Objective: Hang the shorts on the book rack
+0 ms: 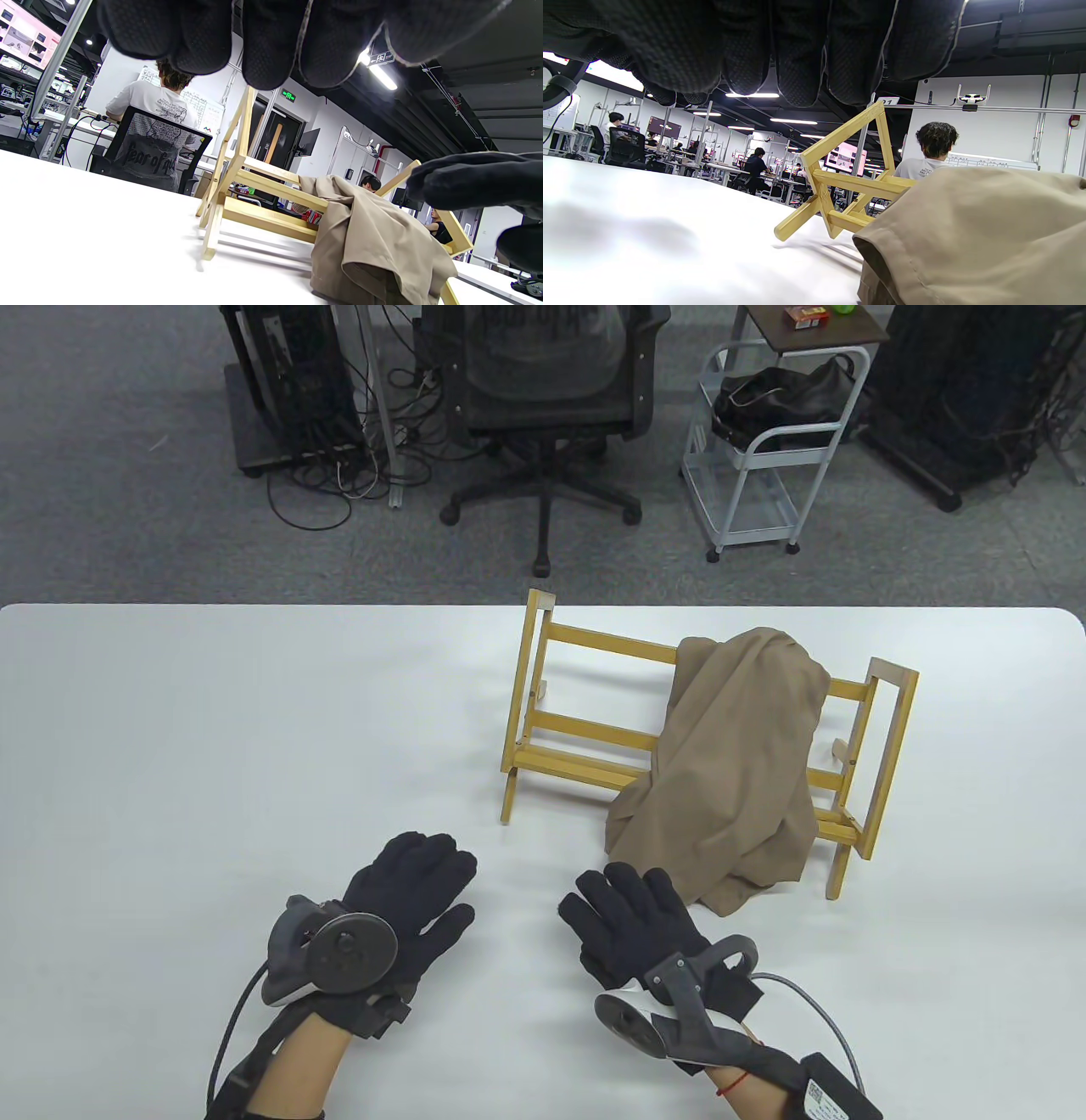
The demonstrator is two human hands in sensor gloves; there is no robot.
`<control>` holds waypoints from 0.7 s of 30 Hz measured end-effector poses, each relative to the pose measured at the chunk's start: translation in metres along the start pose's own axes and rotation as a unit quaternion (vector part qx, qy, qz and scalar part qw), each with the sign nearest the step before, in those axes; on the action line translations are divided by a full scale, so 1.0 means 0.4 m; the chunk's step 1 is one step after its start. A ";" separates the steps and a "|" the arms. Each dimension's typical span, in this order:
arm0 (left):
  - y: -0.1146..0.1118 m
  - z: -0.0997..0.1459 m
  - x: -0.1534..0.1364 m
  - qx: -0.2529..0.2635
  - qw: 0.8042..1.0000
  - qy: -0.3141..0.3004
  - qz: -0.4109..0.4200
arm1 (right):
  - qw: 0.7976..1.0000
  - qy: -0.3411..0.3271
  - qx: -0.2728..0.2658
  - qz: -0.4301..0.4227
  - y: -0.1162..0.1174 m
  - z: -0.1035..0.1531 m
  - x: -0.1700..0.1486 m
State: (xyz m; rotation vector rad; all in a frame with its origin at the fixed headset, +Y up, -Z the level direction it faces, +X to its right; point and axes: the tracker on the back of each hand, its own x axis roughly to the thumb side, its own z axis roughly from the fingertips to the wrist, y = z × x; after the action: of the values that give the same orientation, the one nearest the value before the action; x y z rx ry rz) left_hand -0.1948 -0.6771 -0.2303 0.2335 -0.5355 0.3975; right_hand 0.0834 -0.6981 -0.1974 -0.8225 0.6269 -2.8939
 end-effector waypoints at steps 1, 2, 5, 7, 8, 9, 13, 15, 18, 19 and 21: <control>0.000 0.000 0.000 -0.001 1.000 0.000 0.000 | 1.000 -0.001 0.000 0.000 0.000 0.000 0.000; 0.000 0.000 0.000 -0.001 1.000 0.001 0.000 | 1.000 -0.001 0.000 0.000 0.000 0.000 0.000; 0.000 0.000 0.001 -0.001 1.000 0.001 0.000 | 1.000 -0.002 0.003 0.001 0.001 0.001 0.000; -0.001 -0.001 0.001 -0.001 1.000 0.000 0.001 | 1.000 -0.001 0.004 0.001 0.001 0.001 0.000; -0.001 -0.001 0.001 -0.001 1.000 0.000 0.001 | 1.000 -0.001 0.004 0.002 0.001 0.001 0.000; -0.001 -0.001 0.001 -0.002 1.000 0.000 0.001 | 1.000 -0.001 0.004 0.002 0.001 0.001 0.000; -0.001 -0.001 0.000 -0.001 1.000 0.001 0.002 | 1.000 0.000 0.006 0.002 0.002 0.001 0.000; -0.002 -0.001 0.000 -0.002 1.000 0.001 0.003 | 1.000 0.000 0.006 0.004 0.002 0.001 -0.001; -0.003 -0.002 0.000 -0.002 1.000 0.001 0.003 | 1.000 0.001 0.007 0.003 0.003 0.000 -0.002; -0.003 -0.002 0.000 -0.002 1.000 0.002 0.003 | 1.000 0.001 0.008 0.003 0.004 0.000 -0.002; -0.003 -0.002 -0.001 -0.003 1.000 0.002 0.004 | 1.000 0.000 0.008 0.004 0.004 0.000 -0.002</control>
State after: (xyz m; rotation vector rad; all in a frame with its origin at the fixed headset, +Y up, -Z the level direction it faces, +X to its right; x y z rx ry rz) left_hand -0.1942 -0.6782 -0.2314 0.2257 -0.5335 0.4044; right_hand 0.0842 -0.6994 -0.1985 -0.8152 0.6038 -2.8893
